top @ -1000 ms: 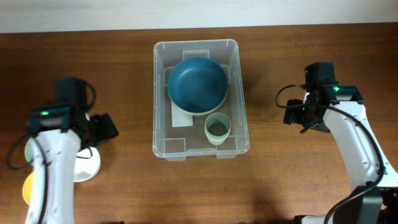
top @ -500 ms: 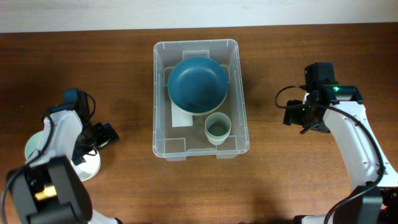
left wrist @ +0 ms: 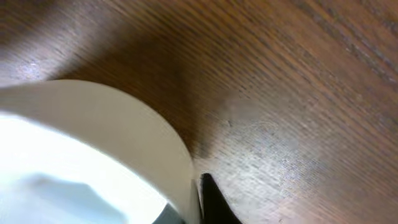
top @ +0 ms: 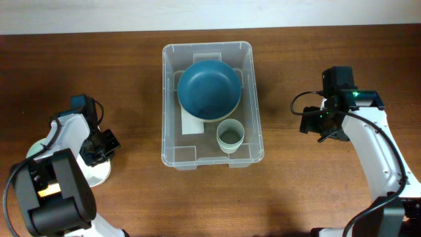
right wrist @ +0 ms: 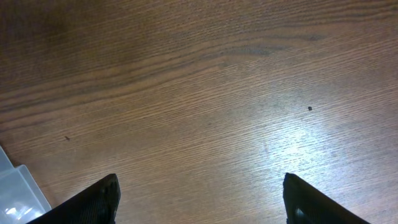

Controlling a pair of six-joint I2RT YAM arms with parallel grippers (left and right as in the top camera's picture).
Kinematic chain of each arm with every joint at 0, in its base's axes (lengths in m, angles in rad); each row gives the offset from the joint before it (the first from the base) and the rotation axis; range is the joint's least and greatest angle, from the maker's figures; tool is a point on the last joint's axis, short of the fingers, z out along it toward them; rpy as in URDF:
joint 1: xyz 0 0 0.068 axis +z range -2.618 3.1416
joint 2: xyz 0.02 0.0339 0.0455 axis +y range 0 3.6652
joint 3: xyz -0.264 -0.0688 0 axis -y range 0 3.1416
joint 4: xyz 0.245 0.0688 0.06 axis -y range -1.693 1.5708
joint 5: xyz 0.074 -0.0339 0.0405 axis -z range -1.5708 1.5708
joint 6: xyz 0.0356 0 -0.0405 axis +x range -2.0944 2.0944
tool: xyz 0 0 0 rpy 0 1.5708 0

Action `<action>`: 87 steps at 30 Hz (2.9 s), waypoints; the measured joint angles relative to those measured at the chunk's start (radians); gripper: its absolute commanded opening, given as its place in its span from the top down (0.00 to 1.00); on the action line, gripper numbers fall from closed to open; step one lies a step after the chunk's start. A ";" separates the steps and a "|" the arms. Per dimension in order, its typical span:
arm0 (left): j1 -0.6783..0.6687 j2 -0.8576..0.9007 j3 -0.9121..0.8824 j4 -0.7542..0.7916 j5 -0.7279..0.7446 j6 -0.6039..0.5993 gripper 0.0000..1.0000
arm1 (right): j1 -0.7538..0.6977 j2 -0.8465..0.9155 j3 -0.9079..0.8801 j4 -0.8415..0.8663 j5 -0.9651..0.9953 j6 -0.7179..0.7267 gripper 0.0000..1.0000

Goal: Pack container
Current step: 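Grasp the white bowl rim with the left gripper, then lower the white bowl into the container's front left area and release, then move the left gripper to the mint-green bowl and grasp its rim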

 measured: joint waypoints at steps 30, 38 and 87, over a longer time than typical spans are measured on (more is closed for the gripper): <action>-0.867 -0.155 0.592 -0.301 0.033 -0.020 0.99 | 0.000 0.000 0.000 -0.007 0.000 -0.001 0.21; -0.896 0.032 0.587 -0.354 0.095 -0.044 1.00 | 0.000 0.000 0.000 -0.011 0.000 -0.001 0.21; 0.263 0.283 0.581 -0.292 -0.081 -0.048 0.29 | 0.000 0.000 0.000 -0.019 -0.003 -0.001 0.21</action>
